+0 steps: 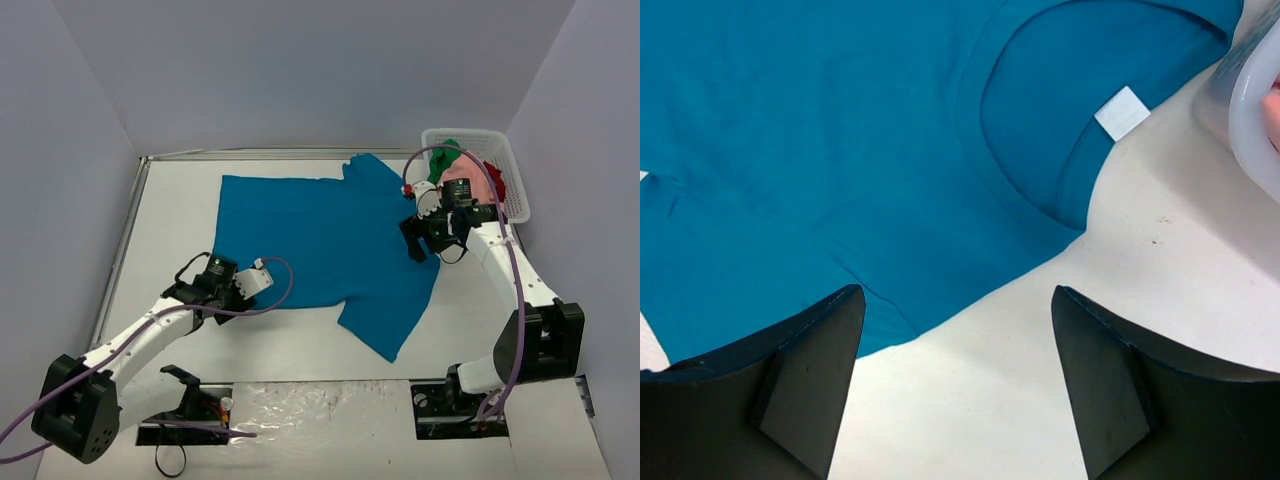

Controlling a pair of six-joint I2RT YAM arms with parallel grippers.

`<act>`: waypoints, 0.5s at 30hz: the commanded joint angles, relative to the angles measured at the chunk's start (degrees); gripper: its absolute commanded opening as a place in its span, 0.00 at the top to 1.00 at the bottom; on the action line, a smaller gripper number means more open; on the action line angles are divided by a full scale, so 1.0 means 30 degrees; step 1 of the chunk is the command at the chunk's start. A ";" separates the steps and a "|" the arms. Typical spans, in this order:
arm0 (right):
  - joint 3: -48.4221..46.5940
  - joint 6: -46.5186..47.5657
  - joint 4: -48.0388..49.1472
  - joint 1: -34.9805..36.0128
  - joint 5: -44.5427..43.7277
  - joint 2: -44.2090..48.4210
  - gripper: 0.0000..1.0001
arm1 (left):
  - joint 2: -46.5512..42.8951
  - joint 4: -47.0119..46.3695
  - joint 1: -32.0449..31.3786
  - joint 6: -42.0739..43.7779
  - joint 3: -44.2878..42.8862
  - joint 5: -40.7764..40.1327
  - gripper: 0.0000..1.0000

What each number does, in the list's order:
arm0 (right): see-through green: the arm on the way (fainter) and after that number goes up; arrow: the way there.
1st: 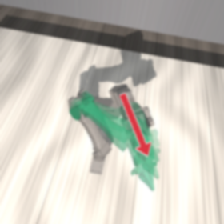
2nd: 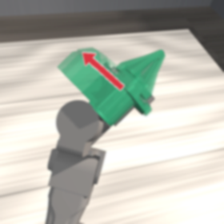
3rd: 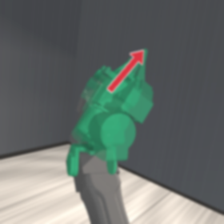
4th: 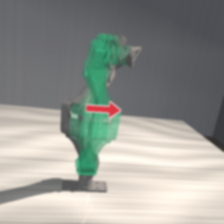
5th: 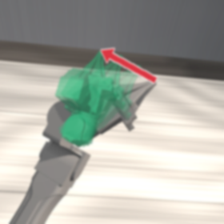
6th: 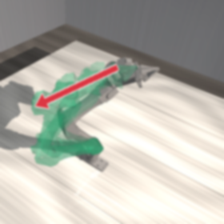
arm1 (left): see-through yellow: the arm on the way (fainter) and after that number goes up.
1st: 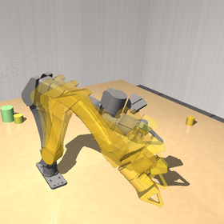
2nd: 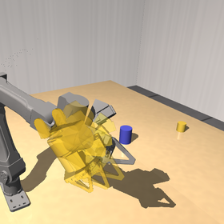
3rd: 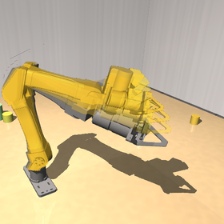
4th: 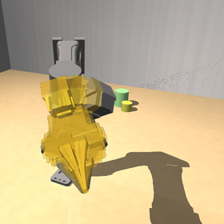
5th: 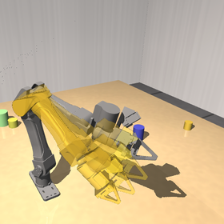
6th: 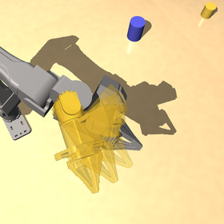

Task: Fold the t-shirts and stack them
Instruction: Grap the side of the flattened tshirt closest away from the robot with both arms

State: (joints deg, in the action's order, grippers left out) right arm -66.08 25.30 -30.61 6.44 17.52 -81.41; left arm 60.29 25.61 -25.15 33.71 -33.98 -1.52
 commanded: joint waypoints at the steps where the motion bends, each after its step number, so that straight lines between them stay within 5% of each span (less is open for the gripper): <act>1: -0.0179 -0.0259 -0.0197 -0.0066 0.0430 -0.0344 0.28 | 0.0904 -0.0799 -0.0288 0.0158 -0.0363 -0.0167 0.40; 15: 0.0085 -0.0025 -0.0109 -0.0183 0.0635 -0.0404 0.27 | 0.4393 -0.2468 -0.0993 0.0393 -0.0774 -0.2187 0.55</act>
State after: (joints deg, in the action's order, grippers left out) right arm -66.08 25.19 -30.59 6.31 18.31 -82.35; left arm 72.60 20.49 -27.66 34.39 -34.09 -5.21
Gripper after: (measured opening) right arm 0.723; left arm 0.451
